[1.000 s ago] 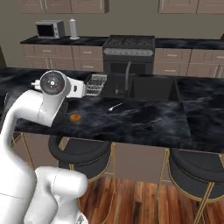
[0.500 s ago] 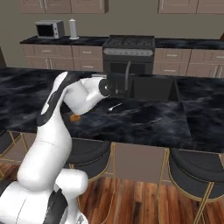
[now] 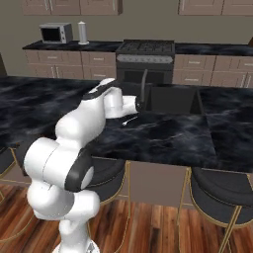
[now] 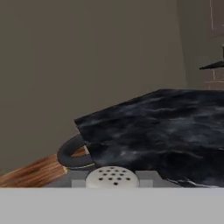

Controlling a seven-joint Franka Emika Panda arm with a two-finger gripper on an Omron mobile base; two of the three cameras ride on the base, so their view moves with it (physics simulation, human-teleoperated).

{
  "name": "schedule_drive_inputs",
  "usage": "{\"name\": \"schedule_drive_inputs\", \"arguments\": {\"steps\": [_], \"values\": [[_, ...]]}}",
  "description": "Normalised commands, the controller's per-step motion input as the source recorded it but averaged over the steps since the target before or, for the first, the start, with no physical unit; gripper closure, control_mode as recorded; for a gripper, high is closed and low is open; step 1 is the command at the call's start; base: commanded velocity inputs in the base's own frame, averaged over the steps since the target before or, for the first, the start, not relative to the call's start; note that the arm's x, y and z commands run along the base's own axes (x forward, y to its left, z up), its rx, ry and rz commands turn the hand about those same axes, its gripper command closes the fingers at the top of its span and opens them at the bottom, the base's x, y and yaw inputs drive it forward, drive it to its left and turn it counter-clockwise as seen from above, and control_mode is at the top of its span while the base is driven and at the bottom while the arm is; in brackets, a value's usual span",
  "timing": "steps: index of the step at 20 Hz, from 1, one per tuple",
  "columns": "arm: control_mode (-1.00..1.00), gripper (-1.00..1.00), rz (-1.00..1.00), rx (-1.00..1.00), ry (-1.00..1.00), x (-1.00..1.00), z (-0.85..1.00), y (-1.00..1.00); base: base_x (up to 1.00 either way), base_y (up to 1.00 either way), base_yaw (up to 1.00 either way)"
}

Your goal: Move the ketchup and shaker from the cabinet to the dining counter.

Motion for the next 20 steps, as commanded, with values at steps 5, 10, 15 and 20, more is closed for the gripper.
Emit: {"name": "schedule_drive_inputs", "arguments": {"steps": [5,10,15,20], "values": [[-1.0,1.0,0.13,0.0,-0.26,0.4,-0.32,0.01,0.0,0.0,0.0],[-1.0,1.0,0.0,0.0,-0.41,0.08,-0.29,0.17,0.0,0.0,0.0],[-1.0,1.0,0.0,0.0,-0.24,0.28,-0.55,0.54,0.0,0.0,0.0],[-1.0,1.0,0.0,-0.01,0.01,0.78,-0.4,0.44,0.0,0.0,0.0]]}}
